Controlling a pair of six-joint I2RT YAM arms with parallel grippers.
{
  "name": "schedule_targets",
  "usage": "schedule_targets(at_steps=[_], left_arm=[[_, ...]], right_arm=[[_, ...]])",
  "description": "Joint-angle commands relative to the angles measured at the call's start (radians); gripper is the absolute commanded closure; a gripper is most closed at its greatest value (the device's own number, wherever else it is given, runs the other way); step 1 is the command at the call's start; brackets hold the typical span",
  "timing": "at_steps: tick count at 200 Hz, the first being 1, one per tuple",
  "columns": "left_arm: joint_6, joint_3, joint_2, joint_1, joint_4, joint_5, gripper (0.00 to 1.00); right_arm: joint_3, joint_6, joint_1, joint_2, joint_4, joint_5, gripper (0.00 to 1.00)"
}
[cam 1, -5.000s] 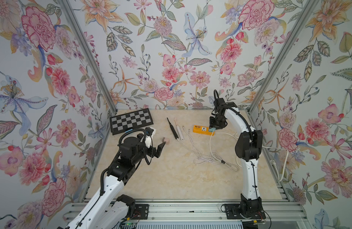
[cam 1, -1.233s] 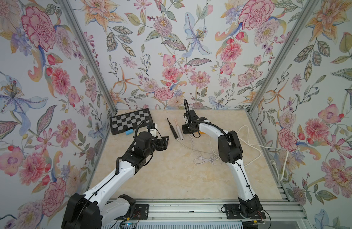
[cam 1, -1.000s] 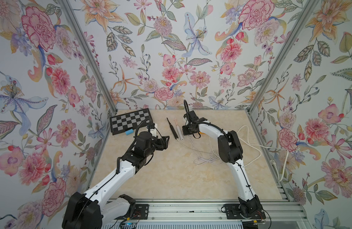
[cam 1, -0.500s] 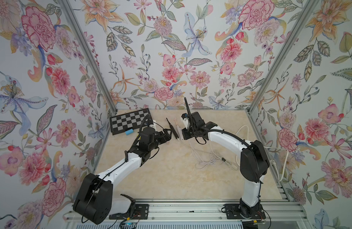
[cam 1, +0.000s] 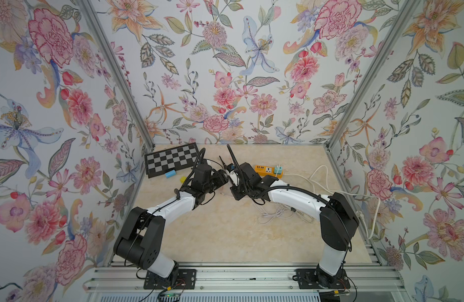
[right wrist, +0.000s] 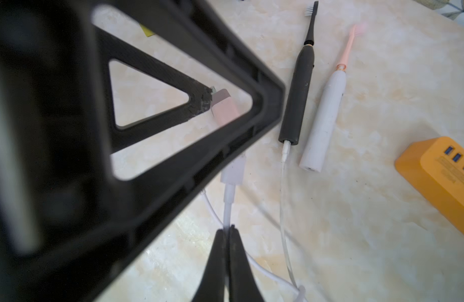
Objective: Charge the electric toothbrush
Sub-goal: Pick up the charging cable from the center of the board.
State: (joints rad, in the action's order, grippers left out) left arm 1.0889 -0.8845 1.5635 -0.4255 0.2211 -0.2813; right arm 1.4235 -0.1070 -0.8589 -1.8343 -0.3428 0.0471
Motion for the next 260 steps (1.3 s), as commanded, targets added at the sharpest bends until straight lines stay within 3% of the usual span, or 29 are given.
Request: schedule_targets(at_steps=[1,44,63,73,82,101,126,146,174,234,260], left_arm=[[0.06,0.012,0.042,0.007,0.052,-0.066,0.4],[0.084,0.019,0.069,0.007,0.101,-0.098,0.66],[0.1,0.028,0.072,0.008,0.138,-0.117,0.83],[0.111,0.04,0.07,0.012,0.189,-0.14,0.92],[0.128,0.066,0.069,0.015,0.285,-0.176,1.0],[0.251,0.157,0.093,0.037,0.643,-0.278,1.0],[0.43,0.204,0.167,0.058,0.979,-0.349,1.0],[0.483,0.218,0.19,0.057,1.106,-0.352,1.0],[0.467,0.228,0.154,0.056,1.105,-0.333,1.0],[0.503,0.23,0.124,0.046,1.15,-0.315,1.0],[0.525,0.229,0.121,0.044,1.191,-0.317,1.0]], right_arm=[[0.0,0.026,-0.013,0.023,0.031,0.042,0.97],[-0.004,0.027,-0.019,0.025,0.038,0.038,0.97],[-0.009,0.027,-0.02,0.029,0.042,0.032,0.97],[-0.012,0.023,-0.02,0.029,0.045,0.019,0.93],[-0.015,0.004,-0.016,0.033,0.05,0.0,0.84],[-0.029,-0.101,0.007,0.065,0.079,-0.091,0.58],[-0.168,-0.279,0.051,0.181,0.303,-0.287,0.46],[-0.315,-0.428,0.102,0.268,0.533,-0.372,0.4],[-0.535,-0.69,0.234,0.298,0.982,-0.523,0.28],[-0.566,-0.807,0.25,0.199,1.235,-0.599,0.29],[-0.538,-0.839,0.242,0.16,1.286,-0.635,0.41]])
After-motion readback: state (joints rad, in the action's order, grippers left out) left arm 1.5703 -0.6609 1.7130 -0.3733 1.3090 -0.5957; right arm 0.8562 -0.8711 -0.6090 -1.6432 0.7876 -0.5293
